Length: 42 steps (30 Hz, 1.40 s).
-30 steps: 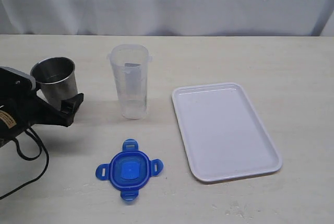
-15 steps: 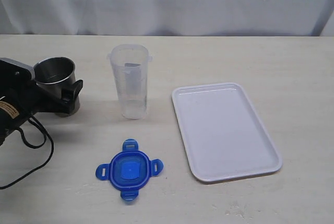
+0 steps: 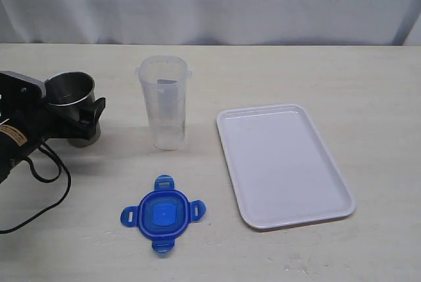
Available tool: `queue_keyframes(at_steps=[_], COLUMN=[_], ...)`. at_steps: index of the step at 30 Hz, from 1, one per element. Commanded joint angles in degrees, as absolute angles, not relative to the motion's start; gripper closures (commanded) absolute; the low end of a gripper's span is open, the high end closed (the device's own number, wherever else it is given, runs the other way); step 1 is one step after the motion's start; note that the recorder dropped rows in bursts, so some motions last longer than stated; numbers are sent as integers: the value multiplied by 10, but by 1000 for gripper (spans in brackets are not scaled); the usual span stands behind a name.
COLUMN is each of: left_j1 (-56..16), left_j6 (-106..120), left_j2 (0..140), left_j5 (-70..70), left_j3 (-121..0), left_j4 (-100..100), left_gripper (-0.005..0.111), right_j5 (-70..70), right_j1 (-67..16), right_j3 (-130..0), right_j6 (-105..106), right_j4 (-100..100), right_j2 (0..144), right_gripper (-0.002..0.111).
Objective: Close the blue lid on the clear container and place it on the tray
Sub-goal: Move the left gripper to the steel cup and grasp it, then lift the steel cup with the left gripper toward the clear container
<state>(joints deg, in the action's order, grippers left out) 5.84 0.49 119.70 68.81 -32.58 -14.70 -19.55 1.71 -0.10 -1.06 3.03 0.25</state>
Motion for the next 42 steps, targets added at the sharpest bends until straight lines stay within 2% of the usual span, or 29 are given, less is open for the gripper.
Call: queue_keyframes(at_steps=[1, 8, 11, 12, 13, 15, 18, 21, 23, 27, 42], left_j1=[54, 54, 54, 54, 54, 54, 54, 54, 54, 54, 53], left_j6=[0, 0, 0, 0, -11, -29, -38, -48, -48, -78, -83], left_j2=[1198, 1198, 1198, 1198, 1198, 1198, 1198, 1198, 1198, 1192, 1105], left_j5=[697, 684, 687, 687, 678, 675, 662, 660, 660, 695, 684], left_j3=[-328, -328, -328, -328, -328, -328, -328, -328, -328, -328, -328], left_j4=[-144, -157, -158, -158, -164, -164, -163, -162, -188, -235, -250], left_gripper=[7, 7, 17, 24, 35, 45, 52, 80, 107, 107, 107], right_j5=[-196, -196, -196, -196, -196, -196, -196, -196, -196, -196, -196], right_j1=[19, 19, 19, 19, 19, 19, 19, 19, 19, 19, 19], right_j3=[0, 0, 0, 0, 0, 0, 0, 0, 0, 0, 0], right_j6=[-13, -13, -13, -13, -13, -13, -13, -13, -13, -13, -13], right_j4=[34, 34, 34, 34, 34, 34, 34, 34, 34, 34, 34], right_j2=[0, 0, 0, 0, 0, 0, 0, 0, 0, 0, 0], right_gripper=[104, 104, 104, 104, 104, 104, 104, 104, 104, 104, 104])
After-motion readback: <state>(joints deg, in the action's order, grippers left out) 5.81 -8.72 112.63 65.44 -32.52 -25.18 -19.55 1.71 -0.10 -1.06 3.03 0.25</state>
